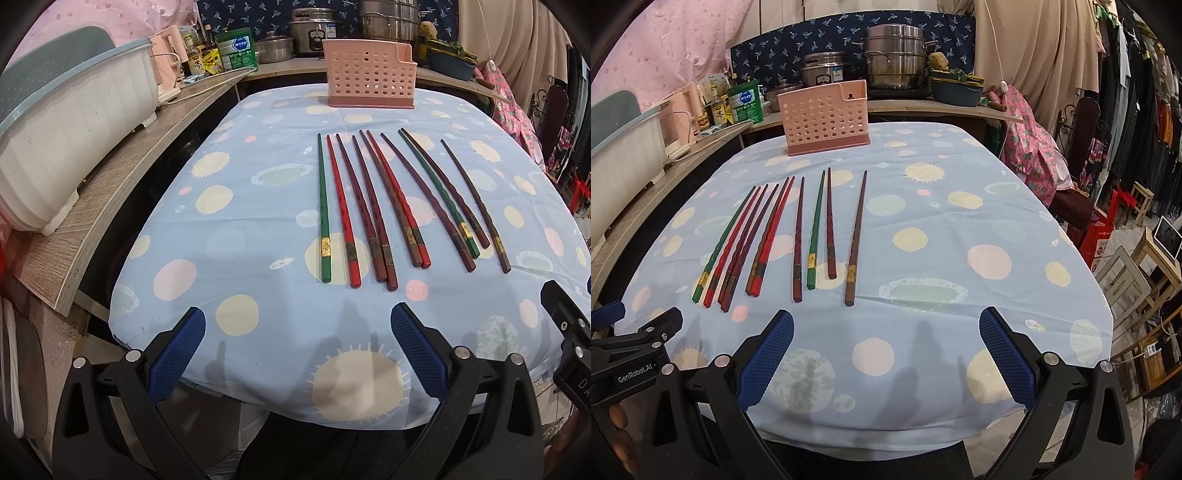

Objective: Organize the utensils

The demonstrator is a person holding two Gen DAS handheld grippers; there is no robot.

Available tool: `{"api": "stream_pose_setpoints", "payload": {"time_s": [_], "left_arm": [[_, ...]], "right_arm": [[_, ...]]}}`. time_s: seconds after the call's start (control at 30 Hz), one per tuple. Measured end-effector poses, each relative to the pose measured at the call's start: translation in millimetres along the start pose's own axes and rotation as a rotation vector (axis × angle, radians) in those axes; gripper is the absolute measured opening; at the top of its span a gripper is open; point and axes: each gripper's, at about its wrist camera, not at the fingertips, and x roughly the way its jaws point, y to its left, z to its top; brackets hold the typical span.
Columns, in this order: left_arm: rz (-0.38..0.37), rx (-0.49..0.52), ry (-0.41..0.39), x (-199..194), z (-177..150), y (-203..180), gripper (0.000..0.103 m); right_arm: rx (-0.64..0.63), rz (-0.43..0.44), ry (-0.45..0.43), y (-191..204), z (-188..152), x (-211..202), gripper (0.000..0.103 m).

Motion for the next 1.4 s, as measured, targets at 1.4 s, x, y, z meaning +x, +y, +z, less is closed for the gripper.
{"api": "stream_pose_setpoints", "payload": {"time_s": [1.4], "left_arm": [[-0.009,-0.060,0.018,21,4,20,0.096]], "right_arm": [[0.003,0.016,0.018,-2,-2,9,0.096]]}}
